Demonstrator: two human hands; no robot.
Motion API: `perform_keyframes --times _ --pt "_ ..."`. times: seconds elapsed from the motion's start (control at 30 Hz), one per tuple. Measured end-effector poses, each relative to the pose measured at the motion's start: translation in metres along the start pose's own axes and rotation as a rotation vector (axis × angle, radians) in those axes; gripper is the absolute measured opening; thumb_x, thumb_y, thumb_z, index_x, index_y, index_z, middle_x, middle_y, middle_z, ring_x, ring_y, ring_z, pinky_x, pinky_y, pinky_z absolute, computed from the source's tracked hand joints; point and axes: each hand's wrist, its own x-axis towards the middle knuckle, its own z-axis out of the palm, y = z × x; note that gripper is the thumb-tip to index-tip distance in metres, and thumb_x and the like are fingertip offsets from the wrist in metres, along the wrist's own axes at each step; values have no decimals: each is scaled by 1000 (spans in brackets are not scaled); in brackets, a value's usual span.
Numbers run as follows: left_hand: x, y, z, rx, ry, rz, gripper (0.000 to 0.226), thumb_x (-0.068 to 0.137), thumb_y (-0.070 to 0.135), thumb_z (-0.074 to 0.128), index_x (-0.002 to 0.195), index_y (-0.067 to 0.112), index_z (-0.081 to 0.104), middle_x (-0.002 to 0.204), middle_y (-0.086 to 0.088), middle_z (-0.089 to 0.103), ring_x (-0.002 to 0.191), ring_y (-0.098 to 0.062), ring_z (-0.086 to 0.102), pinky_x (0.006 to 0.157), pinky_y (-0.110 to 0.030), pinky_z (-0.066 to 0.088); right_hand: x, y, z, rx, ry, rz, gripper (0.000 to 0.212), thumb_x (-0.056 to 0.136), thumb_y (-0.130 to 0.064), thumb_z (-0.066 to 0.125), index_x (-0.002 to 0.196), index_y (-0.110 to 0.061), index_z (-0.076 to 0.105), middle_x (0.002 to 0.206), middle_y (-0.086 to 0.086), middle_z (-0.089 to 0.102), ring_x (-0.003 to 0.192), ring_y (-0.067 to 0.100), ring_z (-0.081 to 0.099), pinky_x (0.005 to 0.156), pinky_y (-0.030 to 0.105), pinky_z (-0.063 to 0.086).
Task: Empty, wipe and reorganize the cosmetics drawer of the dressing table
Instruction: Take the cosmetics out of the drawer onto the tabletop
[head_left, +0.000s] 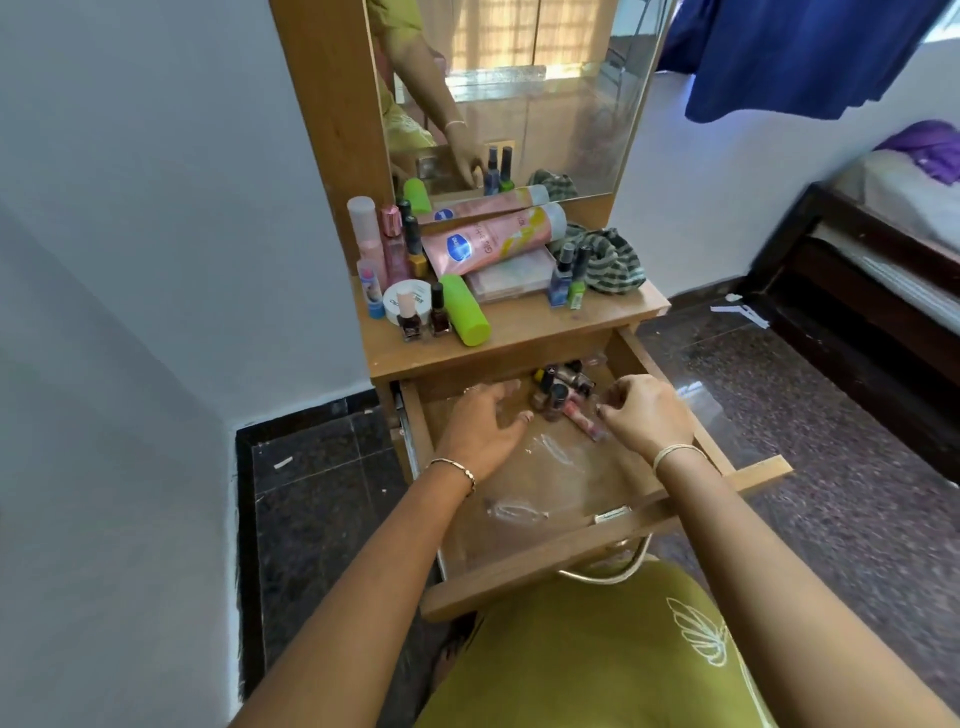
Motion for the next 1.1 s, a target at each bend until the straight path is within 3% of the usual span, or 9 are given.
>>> perform_keyframes --times 0.1,0.23,0.4,0.5,0.6,0.7,0.93,1.1 --pt "20 3 18 89 -32 -47 53 84 25 67 134 20 49 133 -8 51 120 -23 52 103 -36 41 9 2 8 -35 -114 -8 35 78 -48 67 88 -15 69 94 7 68 90 25 64 70 31 50" --pt "42 9 33 69 17 -61 55 83 25 68 135 22 49 136 -9 49 121 -25 51 104 -37 40 19 -3 21 -84 -96 -60 43 79 -56 64 81 -14 58 89 8 65 83 29 63 64 33 49" --pt "54 11 43 69 -65 70 69 69 15 80 132 24 52 134 -10 47 124 -24 45 103 -17 27 27 0 30 -123 -117 -85 39 79 -53 65 76 -18 47 91 11 66 83 32 64 61 31 42" --pt "57 11 45 104 -39 167 58 66 10 80 120 20 61 125 -7 53 116 -21 50 94 -10 26 29 1 33 -120 -135 -78 38 79 -51 65 78 -17 48 92 12 66 86 34 64 63 32 43" --pt "60 13 41 181 -67 237 50 65 13 81 111 16 64 114 -7 63 105 -23 57 85 -13 31 29 2 32 -128 -172 -69 37 78 -50 66 84 -15 56 93 12 67 87 34 64 65 33 45" --pt "62 18 37 228 -89 265 43 64 14 82 105 13 67 105 -8 68 98 -25 60 75 -16 32 29 5 28 -104 -196 -58 36 79 -49 65 82 -16 53 94 12 66 88 33 63 66 33 46" --pt "66 19 31 315 -126 264 41 73 18 77 113 16 66 113 -7 66 107 -23 57 90 -26 38 27 9 24 -55 -237 -49 38 84 -53 61 86 -15 55 95 11 65 87 31 62 68 35 50" --pt "65 16 32 321 -106 255 36 75 20 76 110 15 67 108 -9 65 104 -24 56 87 -27 38 25 8 26 -53 -254 -39 37 84 -53 61 86 -16 56 95 11 66 87 32 63 70 36 51"
